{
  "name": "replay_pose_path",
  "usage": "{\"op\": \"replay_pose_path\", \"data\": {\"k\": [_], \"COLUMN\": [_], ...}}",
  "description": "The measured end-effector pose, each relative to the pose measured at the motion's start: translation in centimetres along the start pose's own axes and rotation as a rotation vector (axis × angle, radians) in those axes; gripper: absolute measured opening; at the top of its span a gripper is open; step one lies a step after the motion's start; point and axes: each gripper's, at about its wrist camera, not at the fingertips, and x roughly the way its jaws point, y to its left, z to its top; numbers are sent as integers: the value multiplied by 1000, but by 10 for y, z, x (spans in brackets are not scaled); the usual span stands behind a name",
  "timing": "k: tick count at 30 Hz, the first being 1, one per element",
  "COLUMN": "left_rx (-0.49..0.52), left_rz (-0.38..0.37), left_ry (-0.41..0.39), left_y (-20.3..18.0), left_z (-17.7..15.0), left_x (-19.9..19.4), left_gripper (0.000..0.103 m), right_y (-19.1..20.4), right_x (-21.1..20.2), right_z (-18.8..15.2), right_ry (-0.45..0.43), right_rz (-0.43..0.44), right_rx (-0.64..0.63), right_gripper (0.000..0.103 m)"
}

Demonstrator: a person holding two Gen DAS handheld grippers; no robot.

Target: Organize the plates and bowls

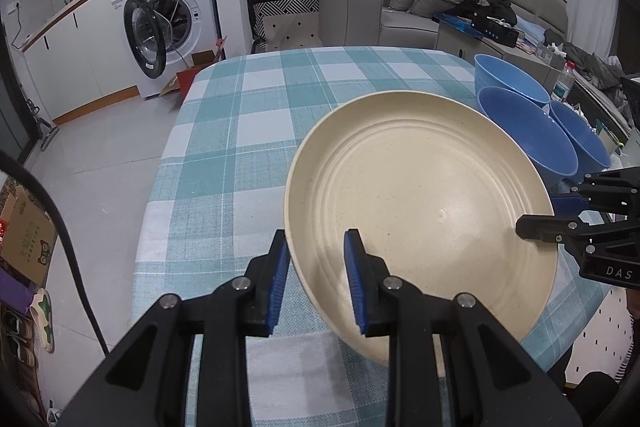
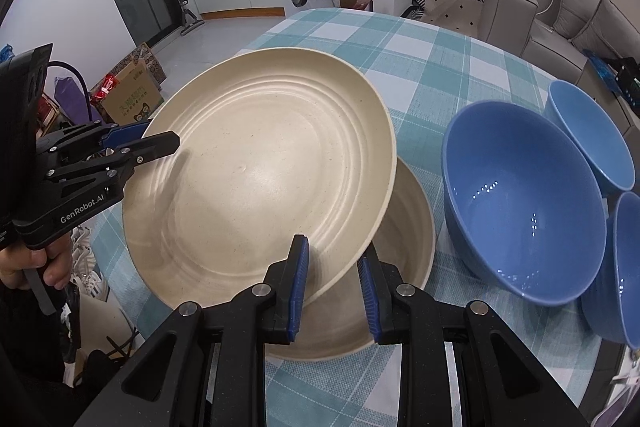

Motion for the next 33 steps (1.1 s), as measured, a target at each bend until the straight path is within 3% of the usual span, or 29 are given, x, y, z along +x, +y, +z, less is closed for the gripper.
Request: {"op": "replay_pose_path", "data": {"k": [33], "left_rx": [39], "left_rz": [-9], "left_ry": [39], "left_y": [-18], "left_z": [-8], "left_x": [16], "left_gripper": [26], "right_y": [-13], "right_x": [11], "right_z": [-26], "right_ry": [41], "right_rz": [1], "right_rx": [38], "right_gripper": [25]}}
